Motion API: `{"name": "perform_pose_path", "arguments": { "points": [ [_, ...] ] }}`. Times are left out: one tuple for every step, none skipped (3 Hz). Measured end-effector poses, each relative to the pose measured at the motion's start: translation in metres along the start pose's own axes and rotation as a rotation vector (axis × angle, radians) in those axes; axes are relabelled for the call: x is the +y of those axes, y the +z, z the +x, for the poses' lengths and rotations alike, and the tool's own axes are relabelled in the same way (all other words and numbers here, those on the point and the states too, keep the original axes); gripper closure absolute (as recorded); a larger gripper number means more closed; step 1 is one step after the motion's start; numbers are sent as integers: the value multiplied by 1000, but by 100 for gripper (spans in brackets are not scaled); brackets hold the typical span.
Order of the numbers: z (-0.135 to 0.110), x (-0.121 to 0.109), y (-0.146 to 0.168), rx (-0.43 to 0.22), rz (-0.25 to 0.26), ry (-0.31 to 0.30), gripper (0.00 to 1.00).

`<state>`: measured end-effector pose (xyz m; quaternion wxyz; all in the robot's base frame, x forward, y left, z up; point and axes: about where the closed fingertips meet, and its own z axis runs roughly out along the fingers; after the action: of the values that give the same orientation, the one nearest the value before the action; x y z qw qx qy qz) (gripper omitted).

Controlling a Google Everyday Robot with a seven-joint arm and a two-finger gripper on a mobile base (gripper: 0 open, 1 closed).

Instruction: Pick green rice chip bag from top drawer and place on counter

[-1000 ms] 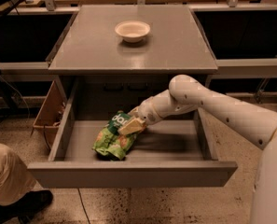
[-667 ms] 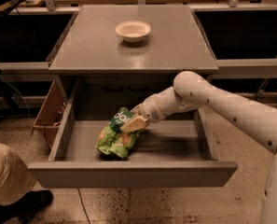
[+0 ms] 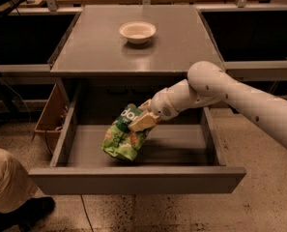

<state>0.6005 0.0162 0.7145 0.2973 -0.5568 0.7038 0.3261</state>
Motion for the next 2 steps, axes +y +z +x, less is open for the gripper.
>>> {"name": "perform_pose_path", "arguments": {
  "points": [
    [-18,-6,-37,6,30,-39,100],
    [-34,-21,-72,8,77,-73,100]
  ]
}}
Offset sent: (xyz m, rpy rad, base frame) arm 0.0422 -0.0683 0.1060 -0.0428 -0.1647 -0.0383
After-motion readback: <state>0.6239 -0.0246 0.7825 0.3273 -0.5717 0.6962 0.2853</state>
